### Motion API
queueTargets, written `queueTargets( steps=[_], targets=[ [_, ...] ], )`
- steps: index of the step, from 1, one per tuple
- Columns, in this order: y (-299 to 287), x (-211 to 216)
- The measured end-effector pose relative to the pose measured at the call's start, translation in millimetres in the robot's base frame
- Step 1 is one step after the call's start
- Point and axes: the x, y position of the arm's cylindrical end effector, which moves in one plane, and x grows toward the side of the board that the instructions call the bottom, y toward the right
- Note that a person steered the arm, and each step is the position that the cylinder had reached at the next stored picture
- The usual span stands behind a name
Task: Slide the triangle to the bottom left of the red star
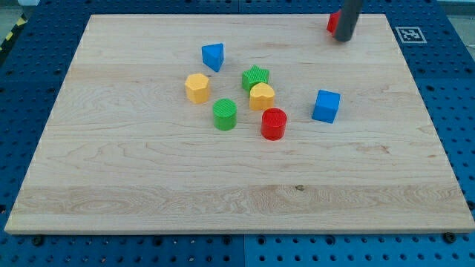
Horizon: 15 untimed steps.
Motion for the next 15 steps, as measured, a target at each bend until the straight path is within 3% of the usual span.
queueTargets(
  steps=[3,4,5,7,10,13,15],
  targets=[
    [-264.8,-1.2],
    [-300.0,38.4],
    [-280.7,62.9],
    [-267.8,56.4],
    [-169.3,61.7],
    [-141.7,25.2],
    [-65.6,25.2]
  ],
)
